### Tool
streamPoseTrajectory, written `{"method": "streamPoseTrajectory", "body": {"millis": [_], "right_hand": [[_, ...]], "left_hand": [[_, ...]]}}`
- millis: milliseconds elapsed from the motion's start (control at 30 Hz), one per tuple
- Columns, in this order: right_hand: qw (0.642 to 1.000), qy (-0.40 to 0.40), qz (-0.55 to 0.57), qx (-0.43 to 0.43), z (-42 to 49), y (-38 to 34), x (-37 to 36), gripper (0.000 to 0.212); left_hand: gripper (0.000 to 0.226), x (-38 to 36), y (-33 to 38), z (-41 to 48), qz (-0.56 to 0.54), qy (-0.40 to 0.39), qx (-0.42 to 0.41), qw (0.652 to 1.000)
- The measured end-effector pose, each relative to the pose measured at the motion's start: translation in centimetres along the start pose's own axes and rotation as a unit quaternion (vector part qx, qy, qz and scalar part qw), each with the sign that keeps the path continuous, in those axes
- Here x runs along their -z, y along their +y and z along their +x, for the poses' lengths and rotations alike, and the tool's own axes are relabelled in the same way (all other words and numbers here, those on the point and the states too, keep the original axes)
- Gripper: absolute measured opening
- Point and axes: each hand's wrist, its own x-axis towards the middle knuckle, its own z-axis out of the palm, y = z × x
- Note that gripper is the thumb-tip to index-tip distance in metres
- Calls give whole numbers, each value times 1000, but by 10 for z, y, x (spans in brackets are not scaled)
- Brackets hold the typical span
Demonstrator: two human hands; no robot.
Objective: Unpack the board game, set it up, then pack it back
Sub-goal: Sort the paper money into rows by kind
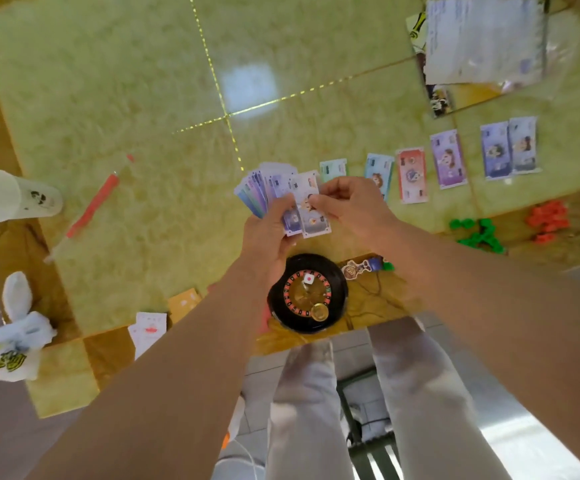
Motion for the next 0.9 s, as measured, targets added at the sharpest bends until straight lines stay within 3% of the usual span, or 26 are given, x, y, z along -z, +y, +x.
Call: {"method": "streamPoseTrajectory", "body": {"millis": [100, 200, 467, 600, 900], "right_hand": [[1000, 26, 0, -6, 0, 6, 32, 10], [998, 48, -28, -12, 2, 14, 72, 6], [981, 153, -111, -49, 18, 27, 217, 11], [961, 212, -166, -56, 35, 36, 274, 18], [944, 229, -229, -63, 65, 61, 306, 17]], "left_hand": [[4, -32, -10, 2, 9, 5, 6, 1000], [21, -69, -21, 1, 35, 28, 2, 999], [10, -186, -52, -3, 97, 8, 7, 995], [15, -233, -62, 1, 93, 7, 14, 996], [22, -278, -74, 11, 64, 18, 39, 997]]}}
